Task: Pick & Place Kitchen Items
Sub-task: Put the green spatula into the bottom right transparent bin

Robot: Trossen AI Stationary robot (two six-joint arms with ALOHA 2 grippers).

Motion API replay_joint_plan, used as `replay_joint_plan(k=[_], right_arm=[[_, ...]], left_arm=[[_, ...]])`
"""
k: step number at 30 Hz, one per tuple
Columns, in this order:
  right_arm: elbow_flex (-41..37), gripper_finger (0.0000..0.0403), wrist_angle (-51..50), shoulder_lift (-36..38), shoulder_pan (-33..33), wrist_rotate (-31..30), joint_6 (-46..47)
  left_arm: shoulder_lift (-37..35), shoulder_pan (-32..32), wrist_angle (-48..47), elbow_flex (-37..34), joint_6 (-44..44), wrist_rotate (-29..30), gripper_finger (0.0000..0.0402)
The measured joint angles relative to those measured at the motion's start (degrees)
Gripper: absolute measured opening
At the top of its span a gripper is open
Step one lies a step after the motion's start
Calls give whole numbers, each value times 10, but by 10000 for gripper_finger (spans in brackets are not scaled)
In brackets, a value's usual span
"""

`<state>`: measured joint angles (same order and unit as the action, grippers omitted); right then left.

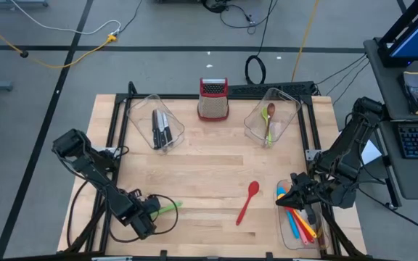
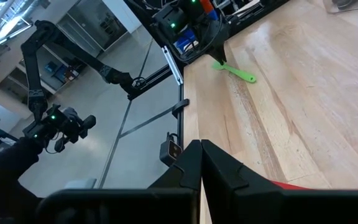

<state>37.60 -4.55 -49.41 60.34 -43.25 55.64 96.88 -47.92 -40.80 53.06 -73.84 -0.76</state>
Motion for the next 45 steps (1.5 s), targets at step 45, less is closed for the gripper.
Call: replay_joint_plan(k=[45], right_arm=[[0, 4, 0, 0, 0, -2, -13]], left_arm=[[-65, 22, 59, 1, 75, 100, 1]])
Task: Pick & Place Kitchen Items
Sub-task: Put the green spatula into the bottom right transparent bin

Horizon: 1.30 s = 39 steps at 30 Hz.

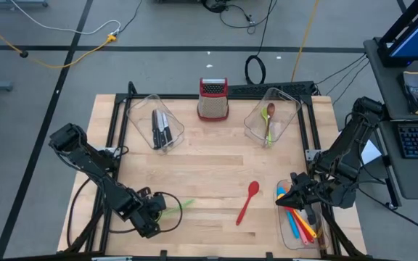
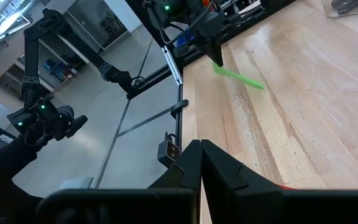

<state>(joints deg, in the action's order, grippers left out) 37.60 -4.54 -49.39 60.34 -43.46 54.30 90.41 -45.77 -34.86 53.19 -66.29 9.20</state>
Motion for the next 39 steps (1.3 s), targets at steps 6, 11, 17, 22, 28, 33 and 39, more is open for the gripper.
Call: replay_joint_plan(k=[6, 11, 17, 22, 28, 33, 39], right_arm=[[0, 4, 0, 0, 0, 0, -7], [0, 4, 0, -10, -1, -6, -31], [0, 4, 12, -45, -39, -13, -114], [0, 4, 119, -81, -94, 73, -306], [0, 4, 199, -138, -164, 194, -526], [0, 4, 202, -172, -211, 196, -584], [42, 13, 172, -219, -234, 194, -668]], left_arm=[[0, 25, 33, 0, 60, 14, 1], [0, 53, 67, 0, 119, 20, 0], [0, 93, 143, 0, 220, 29, 0], [0, 130, 221, 0, 286, 8, 0], [-1, 172, 289, 0, 319, -22, 0], [-1, 208, 309, 0, 314, -59, 0], [-1, 248, 329, 0, 310, -85, 0]])
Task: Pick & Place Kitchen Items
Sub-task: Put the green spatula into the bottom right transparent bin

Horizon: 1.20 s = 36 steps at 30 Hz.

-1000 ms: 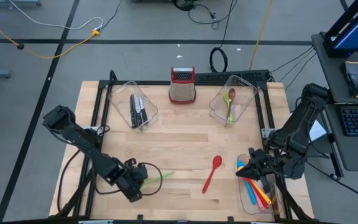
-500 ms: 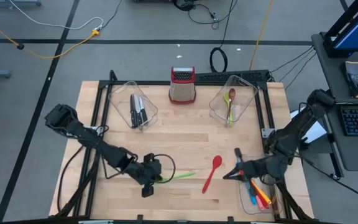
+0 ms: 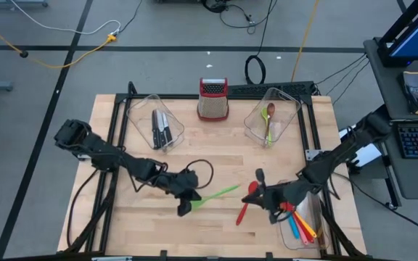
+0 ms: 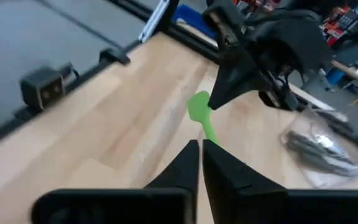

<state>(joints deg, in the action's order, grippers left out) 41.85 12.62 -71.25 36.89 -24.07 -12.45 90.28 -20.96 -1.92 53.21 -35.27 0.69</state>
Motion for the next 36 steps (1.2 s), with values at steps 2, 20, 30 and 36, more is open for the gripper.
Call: replay_joint_plan(k=[2, 20, 30, 36], right_arm=[[28, 25, -30, -19, -5, -7, -20], [131, 180, -141, -150, 42, -235, -52], [131, 243, -98, -156, 35, -284, -86], [131, 247, -83, -177, 21, -284, -94]], left_arm=[[0, 13, 10, 0, -7, -11, 0], [0, 81, 100, 0, -26, -86, 0], [0, 82, 132, 0, -53, -84, 0], [0, 82, 156, 0, -59, -82, 0]])
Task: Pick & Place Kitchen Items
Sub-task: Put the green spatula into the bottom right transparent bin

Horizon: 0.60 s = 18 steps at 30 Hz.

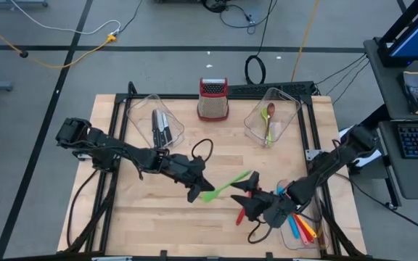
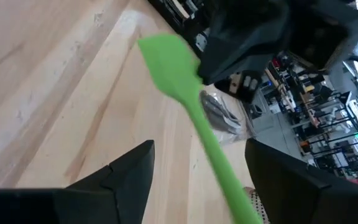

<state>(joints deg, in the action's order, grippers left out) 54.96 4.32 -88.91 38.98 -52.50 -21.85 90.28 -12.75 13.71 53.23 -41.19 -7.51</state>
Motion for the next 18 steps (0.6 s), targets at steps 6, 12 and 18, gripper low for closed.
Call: replay_joint_plan(k=[6, 12, 18], right_arm=[[21, 247, 28, -35, -33, -2, -47], [84, 246, 14, -96, -61, -18, -111], [130, 224, 9, -138, -60, -95, -149]], left_arm=[[0, 0, 31, 0, -9, 0, 0], [0, -6, 34, 0, -11, 8, 0], [0, -9, 25, 0, -11, 17, 0]])
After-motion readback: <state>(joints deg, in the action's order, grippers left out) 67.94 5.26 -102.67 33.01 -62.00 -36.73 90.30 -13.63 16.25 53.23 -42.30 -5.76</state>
